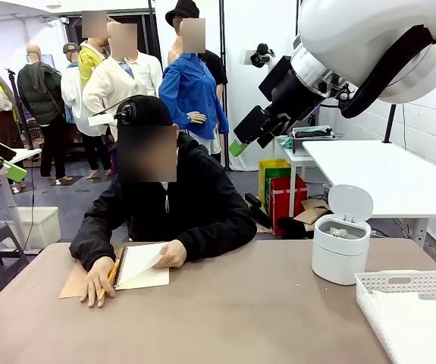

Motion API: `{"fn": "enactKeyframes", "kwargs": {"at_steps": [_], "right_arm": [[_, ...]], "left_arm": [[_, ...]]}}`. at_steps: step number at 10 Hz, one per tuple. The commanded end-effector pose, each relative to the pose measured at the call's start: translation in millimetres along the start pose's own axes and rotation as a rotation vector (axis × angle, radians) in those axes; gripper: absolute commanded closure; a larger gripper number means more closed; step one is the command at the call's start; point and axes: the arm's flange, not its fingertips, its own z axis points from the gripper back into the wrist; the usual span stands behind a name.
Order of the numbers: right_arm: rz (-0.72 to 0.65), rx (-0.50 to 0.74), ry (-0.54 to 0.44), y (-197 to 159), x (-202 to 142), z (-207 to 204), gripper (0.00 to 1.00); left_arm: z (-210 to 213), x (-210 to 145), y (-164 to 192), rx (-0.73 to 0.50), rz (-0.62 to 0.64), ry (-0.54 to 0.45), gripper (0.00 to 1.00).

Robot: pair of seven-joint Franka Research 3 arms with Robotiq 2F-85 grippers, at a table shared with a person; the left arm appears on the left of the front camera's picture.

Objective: Sort the paper based on its condition.
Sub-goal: If a person hands you a paper, place it in the Organizing basket , and if it's crumpled, put it in the Trash can.

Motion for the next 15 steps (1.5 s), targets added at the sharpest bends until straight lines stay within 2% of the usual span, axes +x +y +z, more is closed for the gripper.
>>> {"fn": "enactKeyframes", "kwargs": {"at_steps": [1, 15], "right_arm": [[0.001, -0.001, 0.001, 0.0, 0.0, -0.4, 0.00], [0.001, -0.001, 0.001, 0.0, 0.0, -0.4, 0.00]], "left_arm": [[-0.3, 0.0, 1.5, 0.009, 0.002, -0.004, 0.00], [-0.3, 0.0, 1.5, 0.009, 0.002, -0.004, 0.00]]}}
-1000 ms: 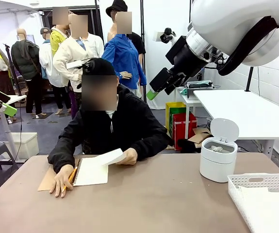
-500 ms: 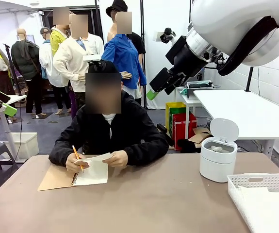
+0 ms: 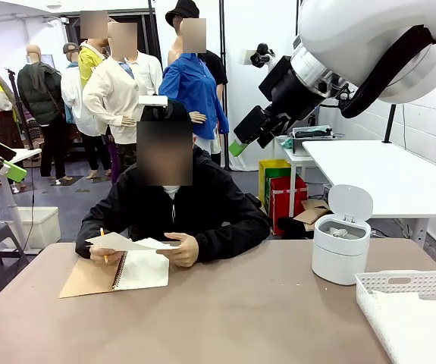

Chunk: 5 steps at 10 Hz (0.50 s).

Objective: Sort the paper based on its condition.
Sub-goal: If a person hands you a paper, place it in the Organizing basket , and if it's crumpled, put it in the Trash can.

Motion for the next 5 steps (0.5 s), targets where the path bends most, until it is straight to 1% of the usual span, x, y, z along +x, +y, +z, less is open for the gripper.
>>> {"fn": "enactKeyframes", "kwargs": {"at_steps": [1, 5], "right_arm": [[0.000, -0.001, 0.001, -0.1, 0.0, -0.4, 0.00], [0.000, -0.001, 0.001, -0.1, 0.0, -0.4, 0.00]], "left_arm": [[-0.3, 0.0, 1.5, 0.009, 0.002, -0.004, 0.00], [-0.3, 0.0, 1.5, 0.009, 0.002, -0.004, 0.00]]}}
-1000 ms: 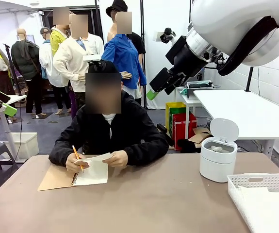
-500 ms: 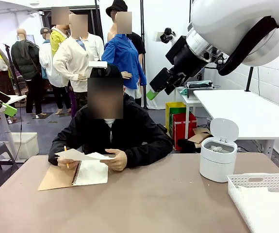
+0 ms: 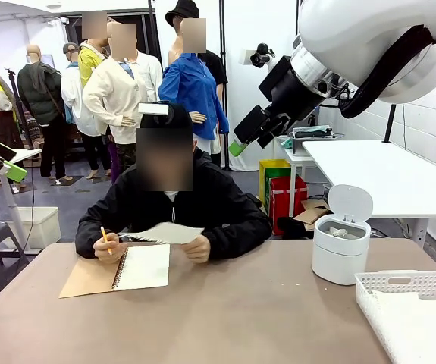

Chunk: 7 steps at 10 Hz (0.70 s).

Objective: Sort the paper based on its condition.
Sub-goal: If a person hands you a paper, place it in the Organizing basket , and if it's crumpled, put it in the Trash can.

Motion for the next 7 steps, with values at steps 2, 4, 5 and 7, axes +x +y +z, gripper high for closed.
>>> {"fn": "enactKeyframes", "kwargs": {"at_steps": [2, 4, 5, 7], "right_arm": [[0.000, -0.001, 0.001, -0.1, 0.0, -0.4, 0.00], [0.000, -0.001, 0.001, -0.1, 0.0, -0.4, 0.00], [0.000, -0.001, 0.001, -0.1, 0.0, -0.4, 0.00], [0.000, -0.001, 0.001, -0.1, 0.0, -0.4, 0.00]], "left_arm": [[-0.3, 0.0, 1.5, 0.009, 0.002, -0.004, 0.00], [-0.3, 0.0, 1.5, 0.009, 0.002, -0.004, 0.00], [-0.3, 0.0, 1.5, 0.009, 0.002, -0.004, 0.00], [-0.3, 0.0, 1.5, 0.009, 0.002, -0.004, 0.00]]}}
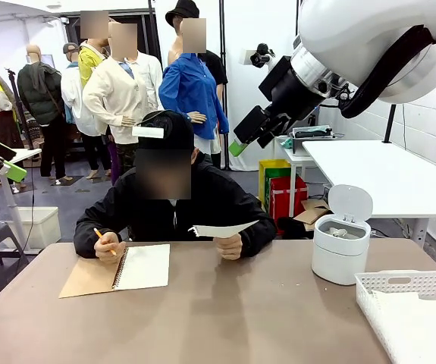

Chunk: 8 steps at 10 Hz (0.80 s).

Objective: Sort the paper based on its condition.
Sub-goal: If a person hands you a paper, place it in the Organizing basket , and if it's crumpled, put it in the Trash can.

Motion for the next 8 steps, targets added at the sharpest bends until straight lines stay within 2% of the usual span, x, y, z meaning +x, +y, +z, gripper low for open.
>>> {"fn": "enactKeyframes", "kwargs": {"at_steps": [1, 4, 7, 8], "right_arm": [[0.000, -0.001, 0.001, 0, 0, 0, 0.00], [0.000, 0.000, 0.000, 0, 0, 0, 0.00], [-0.256, 0.021, 0.084, -26, 6, -24, 0.00], [-0.349, 0.011, 0.174, -36, 6, -39, 0.00]], "left_arm": [[0, 0, 1, 0.009, 0.002, -0.004, 0.00], [0, 0, 1, 0.009, 0.002, -0.004, 0.00], [0, 0, 1, 0.009, 0.002, -0.004, 0.00], [0, 0, 1, 0.009, 0.002, -0.004, 0.00]]}}
